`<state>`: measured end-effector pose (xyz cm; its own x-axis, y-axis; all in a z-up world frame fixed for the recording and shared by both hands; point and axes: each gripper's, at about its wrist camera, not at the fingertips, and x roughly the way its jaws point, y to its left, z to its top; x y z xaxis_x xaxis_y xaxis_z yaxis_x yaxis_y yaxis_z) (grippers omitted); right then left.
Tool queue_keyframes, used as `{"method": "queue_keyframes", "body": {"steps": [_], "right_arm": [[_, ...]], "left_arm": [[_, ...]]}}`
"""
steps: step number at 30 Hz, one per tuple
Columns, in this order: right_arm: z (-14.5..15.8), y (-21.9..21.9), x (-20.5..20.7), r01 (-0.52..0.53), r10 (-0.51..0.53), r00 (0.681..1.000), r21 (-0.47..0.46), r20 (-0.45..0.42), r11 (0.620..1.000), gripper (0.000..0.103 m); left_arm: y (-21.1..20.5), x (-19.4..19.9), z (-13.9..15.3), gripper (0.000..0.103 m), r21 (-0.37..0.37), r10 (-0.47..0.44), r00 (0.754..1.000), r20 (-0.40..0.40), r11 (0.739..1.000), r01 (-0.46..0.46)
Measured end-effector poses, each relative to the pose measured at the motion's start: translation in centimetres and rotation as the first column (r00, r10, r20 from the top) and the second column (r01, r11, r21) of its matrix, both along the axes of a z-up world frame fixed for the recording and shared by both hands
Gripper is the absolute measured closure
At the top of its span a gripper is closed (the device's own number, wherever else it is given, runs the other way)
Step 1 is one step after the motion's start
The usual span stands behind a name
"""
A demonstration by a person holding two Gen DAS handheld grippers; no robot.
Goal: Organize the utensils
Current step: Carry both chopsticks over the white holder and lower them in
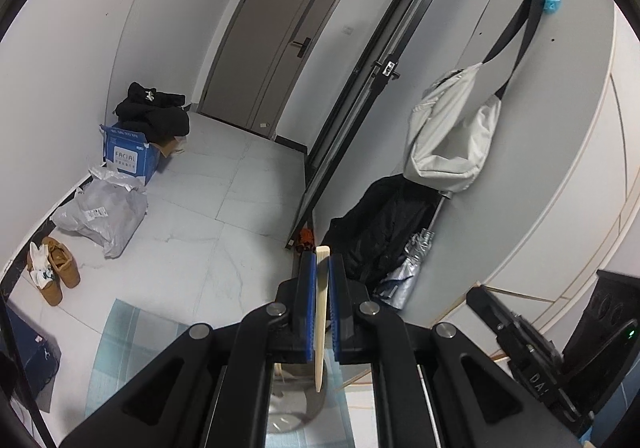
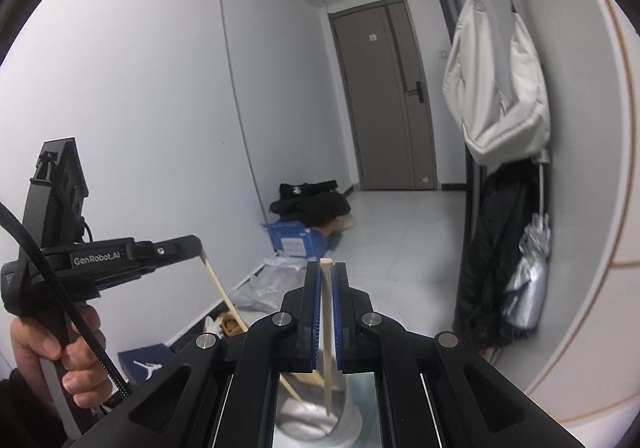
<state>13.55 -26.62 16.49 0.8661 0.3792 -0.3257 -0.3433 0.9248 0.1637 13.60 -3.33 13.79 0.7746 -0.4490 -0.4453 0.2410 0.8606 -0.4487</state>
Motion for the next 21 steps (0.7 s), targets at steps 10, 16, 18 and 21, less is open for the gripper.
{"method": "queue_keyframes", "body": {"steps": [10,16,18,21], "right_arm": [[-0.7,3.6,5.8,-0.076,0.075,0.997,-0.064,-0.018,0.995,0.098],[-3.3,4.9,7.0,-0.130,0.124,0.991,-0.130,-0.053,0.983,0.098],[-4.0,5.1,7.3,-0.159,0.149,0.986,-0.142,-0.077,0.977,0.098],[-5.2,5.5,7.4,-0.190,0.172,0.979,-0.197,-0.105,0.962,0.098]], "left_arm": [[0.7,2.9,-2.6,0.100,0.020,0.015,0.999,-0.044,1.000,-0.014],[1.0,3.2,-3.9,0.100,-0.010,0.028,0.999,-0.033,1.000,-0.028],[0.6,3.2,-4.0,0.100,0.002,0.021,0.999,-0.033,1.000,-0.021],[0.2,3.4,-4.2,0.100,0.004,0.009,0.999,-0.039,1.000,-0.009]]}}
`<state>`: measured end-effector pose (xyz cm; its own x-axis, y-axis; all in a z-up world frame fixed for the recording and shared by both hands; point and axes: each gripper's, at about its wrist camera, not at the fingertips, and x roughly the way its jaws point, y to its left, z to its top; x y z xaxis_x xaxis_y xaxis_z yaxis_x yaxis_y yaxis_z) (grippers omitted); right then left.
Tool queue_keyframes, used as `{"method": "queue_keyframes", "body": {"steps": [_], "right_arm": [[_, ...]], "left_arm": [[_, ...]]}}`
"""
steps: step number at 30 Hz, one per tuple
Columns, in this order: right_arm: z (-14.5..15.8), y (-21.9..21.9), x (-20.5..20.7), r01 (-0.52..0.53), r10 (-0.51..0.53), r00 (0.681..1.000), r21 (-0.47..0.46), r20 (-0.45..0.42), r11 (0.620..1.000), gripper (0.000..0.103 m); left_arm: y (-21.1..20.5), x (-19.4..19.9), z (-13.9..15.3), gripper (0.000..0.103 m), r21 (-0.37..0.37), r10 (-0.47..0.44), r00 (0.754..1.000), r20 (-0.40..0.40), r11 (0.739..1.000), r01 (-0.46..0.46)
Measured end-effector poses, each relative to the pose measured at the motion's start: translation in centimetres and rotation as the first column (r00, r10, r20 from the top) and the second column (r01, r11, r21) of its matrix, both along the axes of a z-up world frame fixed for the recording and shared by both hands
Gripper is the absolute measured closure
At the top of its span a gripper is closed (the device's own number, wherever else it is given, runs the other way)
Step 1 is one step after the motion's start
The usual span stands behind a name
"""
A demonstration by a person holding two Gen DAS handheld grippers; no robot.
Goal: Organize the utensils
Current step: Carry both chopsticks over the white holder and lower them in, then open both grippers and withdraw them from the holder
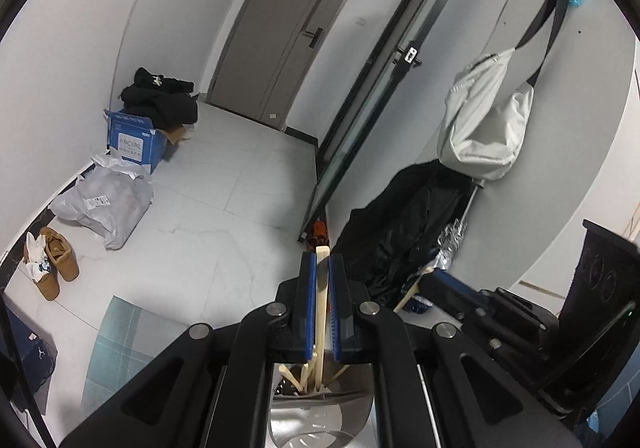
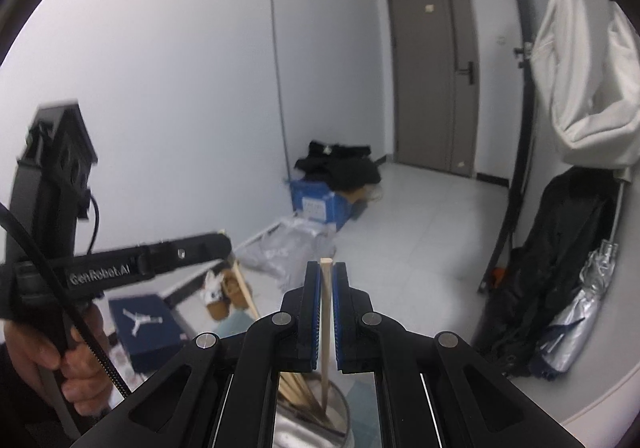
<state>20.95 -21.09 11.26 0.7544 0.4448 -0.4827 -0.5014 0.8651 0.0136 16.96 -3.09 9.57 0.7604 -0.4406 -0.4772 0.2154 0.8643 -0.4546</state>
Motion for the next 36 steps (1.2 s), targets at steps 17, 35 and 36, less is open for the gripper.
{"method": "queue_keyframes", "body": {"steps": [17,35,36], "right_arm": [[-4.4,-1.6,-0.3,-0.003,0.005,0.994,0.016,-0.109,1.000,0.098],[-8.3,-3.1,0.0,0.063,-0.028,0.958,0.118,-0.284,0.991,0.095],[-8.2,-3.3,-0.2,0.070,-0.032,0.957,0.123,-0.287,0.990,0.095]], "left_arm": [[-2.2,-0.5,-1.6,0.100,0.097,-0.074,0.996,-0.042,0.992,0.077],[-3.5,-0.8,-2.7,0.100,0.173,-0.106,0.987,-0.123,0.977,0.126],[-3.4,-1.0,-2.6,0.099,0.175,-0.104,0.987,-0.122,0.977,0.125]]}}
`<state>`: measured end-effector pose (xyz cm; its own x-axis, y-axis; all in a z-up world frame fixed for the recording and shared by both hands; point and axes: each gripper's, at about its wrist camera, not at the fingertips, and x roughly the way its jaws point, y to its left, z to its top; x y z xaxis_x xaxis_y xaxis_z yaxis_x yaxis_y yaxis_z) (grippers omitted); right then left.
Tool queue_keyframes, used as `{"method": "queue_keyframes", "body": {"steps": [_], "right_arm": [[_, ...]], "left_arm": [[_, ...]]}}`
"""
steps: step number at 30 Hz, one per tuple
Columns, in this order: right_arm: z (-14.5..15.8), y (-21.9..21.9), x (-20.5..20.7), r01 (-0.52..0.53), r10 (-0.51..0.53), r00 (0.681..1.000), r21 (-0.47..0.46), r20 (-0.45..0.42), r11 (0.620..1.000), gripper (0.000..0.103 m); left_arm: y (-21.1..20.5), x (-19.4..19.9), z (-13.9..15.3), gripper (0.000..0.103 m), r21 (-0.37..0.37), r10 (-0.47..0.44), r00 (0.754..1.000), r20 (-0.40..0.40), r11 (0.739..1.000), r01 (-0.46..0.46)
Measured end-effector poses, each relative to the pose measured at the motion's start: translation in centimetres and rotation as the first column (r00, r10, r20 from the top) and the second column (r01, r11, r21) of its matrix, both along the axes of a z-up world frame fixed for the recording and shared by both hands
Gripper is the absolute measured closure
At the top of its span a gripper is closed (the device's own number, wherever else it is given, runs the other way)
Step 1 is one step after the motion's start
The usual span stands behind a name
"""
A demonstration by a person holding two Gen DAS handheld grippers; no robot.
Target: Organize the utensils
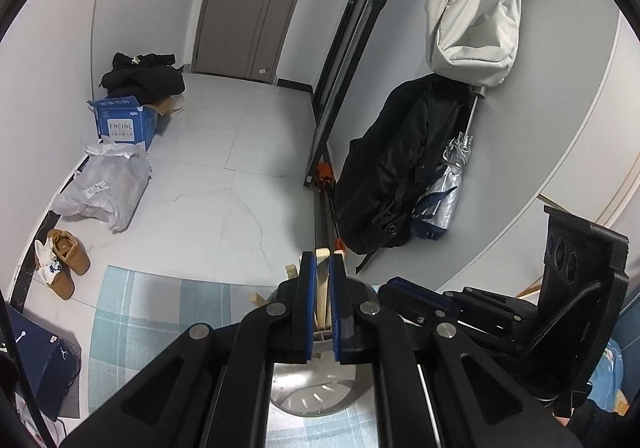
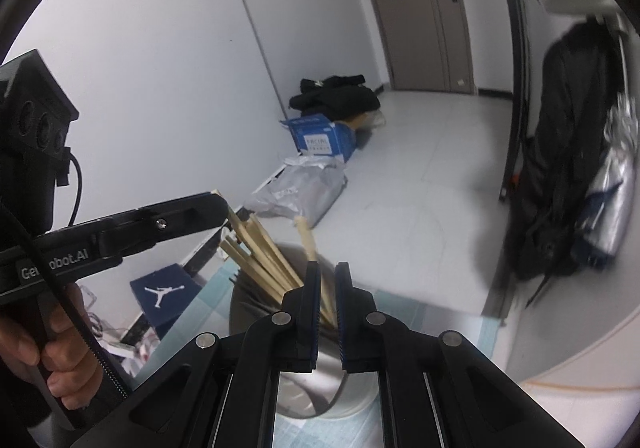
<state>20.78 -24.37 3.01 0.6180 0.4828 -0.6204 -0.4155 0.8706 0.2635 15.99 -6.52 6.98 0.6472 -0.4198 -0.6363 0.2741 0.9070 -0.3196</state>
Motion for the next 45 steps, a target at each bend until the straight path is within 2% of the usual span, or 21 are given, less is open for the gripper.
{"method": "queue_keyframes", "body": {"steps": [7,10,12,14,18,21,28,30,32,36,38,45], "right_arm": [[0.8,-1.5,-1.6,0.060,-0.060,0.998,0.010,0.011,0.998,0.093],[1.6,-1.9,-2.9,0.098,-0.098,0.995,0.014,0.032,0.995,0.081],[2.1,-2.1,-3.8,0.116,-0.117,0.992,0.025,0.049,0.993,0.073],[3.0,-2.1,-5.0,0.141,-0.143,0.987,0.032,0.077,0.990,0.059],[4.2,-1.9,-7.4,0.160,-0.165,0.979,0.051,0.122,0.986,0.051],[4.8,-1.6,-9.6,0.179,-0.187,0.970,0.063,0.157,0.982,0.040],[5.3,-1.5,-13.9,0.220,-0.231,0.948,0.071,0.220,0.973,0.026],[5.3,-1.4,-14.8,0.229,-0.239,0.943,0.070,0.231,0.971,0.022],[5.2,-1.3,-15.9,0.244,-0.252,0.937,0.061,0.243,0.968,0.013],[5.1,-1.0,-17.5,0.247,-0.252,0.932,0.051,0.262,0.968,0.011],[4.9,-1.0,-18.5,0.252,-0.255,0.925,0.050,0.280,0.967,0.006],[3.1,-0.6,-20.9,0.284,-0.276,0.884,0.035,0.376,0.958,0.000]], "left_arm": [[0.8,-1.1,1.1,0.086,0.031,0.047,0.999,0.012,0.998,-0.047],[1.2,-2.1,2.1,0.072,0.033,0.075,0.996,0.038,0.997,-0.077],[1.4,-2.8,2.9,0.058,0.029,0.097,0.993,0.067,0.995,-0.099],[1.8,-3.8,3.6,0.053,0.025,0.113,0.989,0.099,0.993,-0.116],[2.2,-5.5,4.5,0.036,0.019,0.142,0.979,0.144,0.989,-0.146],[2.3,-6.9,4.9,0.022,0.036,0.173,0.966,0.190,0.982,-0.183],[3.2,-9.9,5.0,0.009,0.031,0.215,0.940,0.266,0.973,-0.231],[3.6,-10.8,5.0,0.001,0.023,0.225,0.932,0.285,0.970,-0.241],[3.9,-11.5,4.8,0.001,0.017,0.243,0.922,0.301,0.966,-0.259],[4.4,-12.5,4.3,0.001,0.016,0.245,0.919,0.308,0.965,-0.262],[4.7,-13.1,3.8,0.001,0.014,0.252,0.915,0.315,0.963,-0.270],[5.2,-15.6,1.0,0.001,0.034,0.256,0.894,0.367,0.957,-0.288]]}}
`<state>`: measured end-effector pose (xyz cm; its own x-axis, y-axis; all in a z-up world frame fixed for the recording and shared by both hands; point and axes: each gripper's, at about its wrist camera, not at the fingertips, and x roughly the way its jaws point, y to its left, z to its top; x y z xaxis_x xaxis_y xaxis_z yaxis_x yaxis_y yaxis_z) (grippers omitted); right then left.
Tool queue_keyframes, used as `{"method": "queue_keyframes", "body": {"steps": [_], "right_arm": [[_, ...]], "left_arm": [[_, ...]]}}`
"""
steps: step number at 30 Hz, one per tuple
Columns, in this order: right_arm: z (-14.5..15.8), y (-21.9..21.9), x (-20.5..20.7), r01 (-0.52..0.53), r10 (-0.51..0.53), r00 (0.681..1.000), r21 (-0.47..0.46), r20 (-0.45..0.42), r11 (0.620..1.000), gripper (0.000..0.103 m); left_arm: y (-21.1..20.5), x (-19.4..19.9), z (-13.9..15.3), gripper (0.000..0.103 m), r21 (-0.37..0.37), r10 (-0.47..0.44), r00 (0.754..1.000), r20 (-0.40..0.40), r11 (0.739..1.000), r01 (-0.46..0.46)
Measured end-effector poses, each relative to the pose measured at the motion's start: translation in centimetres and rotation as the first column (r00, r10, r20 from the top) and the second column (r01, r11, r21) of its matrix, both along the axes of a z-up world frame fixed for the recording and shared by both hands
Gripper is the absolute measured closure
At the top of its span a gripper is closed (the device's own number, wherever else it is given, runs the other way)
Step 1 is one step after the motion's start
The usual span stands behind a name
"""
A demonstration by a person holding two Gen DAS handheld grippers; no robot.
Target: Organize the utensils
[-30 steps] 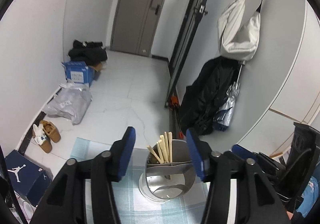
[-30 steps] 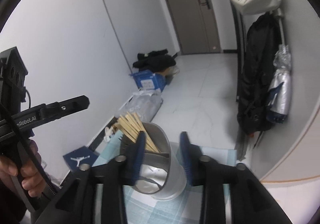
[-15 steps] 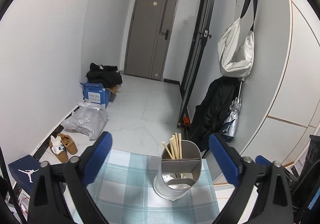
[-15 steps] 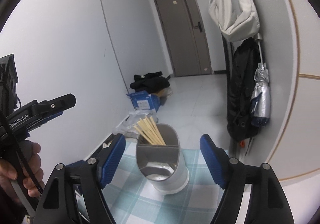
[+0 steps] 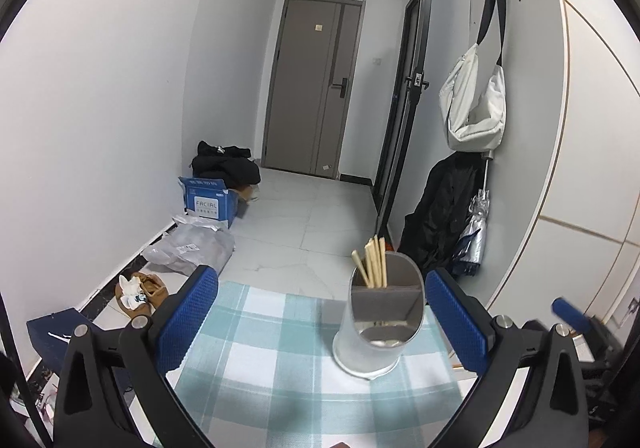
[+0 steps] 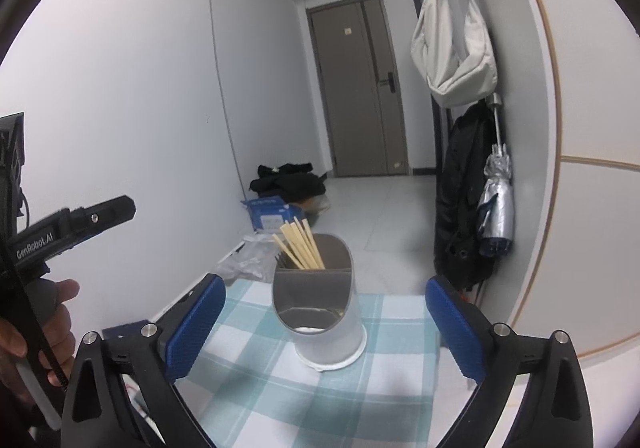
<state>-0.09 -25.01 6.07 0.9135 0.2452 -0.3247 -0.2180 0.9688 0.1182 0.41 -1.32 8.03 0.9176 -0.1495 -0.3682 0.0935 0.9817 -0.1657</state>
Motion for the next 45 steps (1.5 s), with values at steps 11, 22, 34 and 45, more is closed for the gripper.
{"method": "queue_keyframes", "body": {"steps": [11,22,34,45], "right_arm": [[-3.0,0.9,-1.5,0.024,-0.024,1.000,-0.027,0.012,0.999,0.000],[-3.1,-0.2,-2.1,0.077,-0.077,0.997,0.009,0.002,0.997,0.000],[-3.0,0.2,-2.2,0.086,-0.085,0.996,-0.029,0.007,0.996,0.000],[-3.1,0.1,-2.3,0.094,-0.094,0.996,-0.032,0.004,0.995,0.000]], "left_arm": [[0.4,-1.0,-1.7,0.001,0.008,0.041,0.999,0.021,0.999,-0.042],[0.3,-1.7,-2.3,0.001,-0.003,0.038,0.999,0.013,0.999,-0.038],[0.2,-1.5,-2.5,0.001,0.016,0.051,0.999,0.001,0.999,-0.051],[0.7,-1.7,-2.7,0.001,0.006,0.076,0.997,-0.003,0.997,-0.076]]}}
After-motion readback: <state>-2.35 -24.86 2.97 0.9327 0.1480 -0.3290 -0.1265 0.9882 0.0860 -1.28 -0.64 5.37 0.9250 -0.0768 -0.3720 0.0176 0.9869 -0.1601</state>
